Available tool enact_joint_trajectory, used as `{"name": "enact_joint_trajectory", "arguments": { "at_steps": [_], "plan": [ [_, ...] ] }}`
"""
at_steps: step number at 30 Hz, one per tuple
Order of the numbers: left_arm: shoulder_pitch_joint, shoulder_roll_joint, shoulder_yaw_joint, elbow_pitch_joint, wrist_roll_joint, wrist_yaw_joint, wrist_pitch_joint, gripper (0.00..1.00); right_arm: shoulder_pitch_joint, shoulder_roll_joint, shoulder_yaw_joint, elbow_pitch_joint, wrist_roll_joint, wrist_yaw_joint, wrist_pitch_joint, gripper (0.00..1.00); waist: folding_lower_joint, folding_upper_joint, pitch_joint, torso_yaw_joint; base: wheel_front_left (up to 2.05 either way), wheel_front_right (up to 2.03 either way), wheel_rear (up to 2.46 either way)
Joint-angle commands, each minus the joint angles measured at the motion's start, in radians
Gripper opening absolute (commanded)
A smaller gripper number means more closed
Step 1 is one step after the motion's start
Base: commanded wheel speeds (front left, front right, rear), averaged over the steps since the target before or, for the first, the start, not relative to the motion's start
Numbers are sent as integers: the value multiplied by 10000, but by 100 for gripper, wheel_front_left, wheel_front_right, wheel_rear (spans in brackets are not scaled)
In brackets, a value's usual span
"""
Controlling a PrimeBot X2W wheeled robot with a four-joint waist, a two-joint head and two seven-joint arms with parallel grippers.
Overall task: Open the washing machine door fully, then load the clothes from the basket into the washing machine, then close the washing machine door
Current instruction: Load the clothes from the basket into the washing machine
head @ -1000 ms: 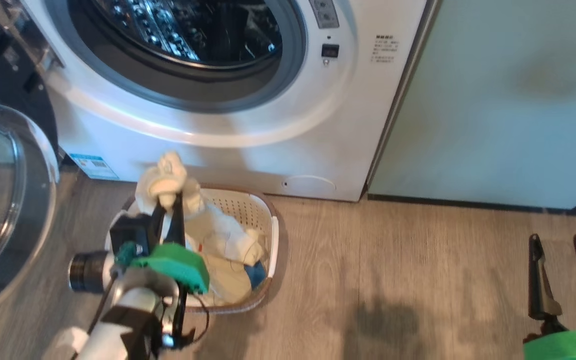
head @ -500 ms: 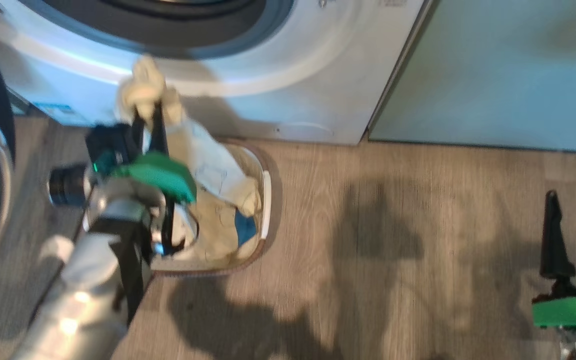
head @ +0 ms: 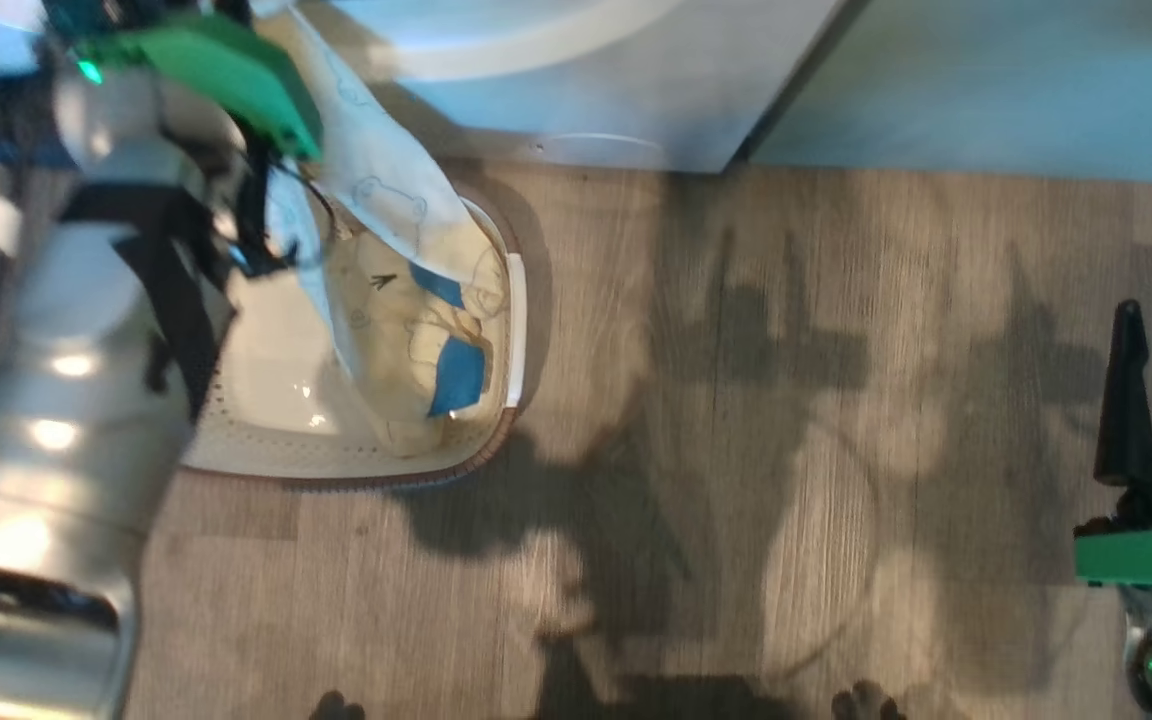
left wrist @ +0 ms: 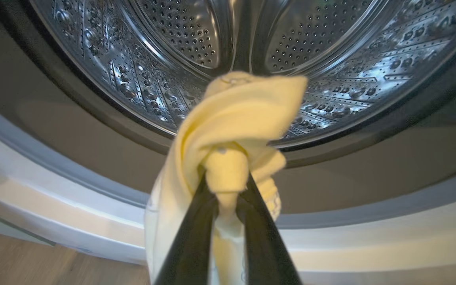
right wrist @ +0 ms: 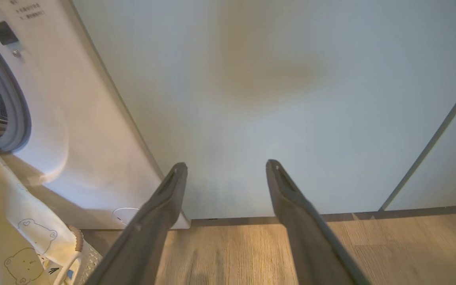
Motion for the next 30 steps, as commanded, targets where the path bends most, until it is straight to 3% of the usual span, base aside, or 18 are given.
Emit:
{"name": "enact_joint_trajectory", "arguments": {
  "at_steps": [1,15,24,30],
  "plan": [
    [-575,612,375,-229,-50,-56,136,0,-170,-126,226,-237,66,-29,-100,100,-2,0,216,-105,0,0,0],
    [-3157,1568,203,91,-118,-759,2292,0,-752,-126,677,-160,523,-29,-115,100,-2,0,1236,-687,0,0,0],
    [-4061,2104,196,171,31,-863,2525,0,-966,-126,865,-80,775,-29,-115,100,-2,0,1863,-1146,0,0,0],
    [-4662,2616,261,287,240,-981,1979,0,-1057,-126,1048,-24,953,-29,-116,100,-2,0,2153,-1550,0,0,0]
  ]
}}
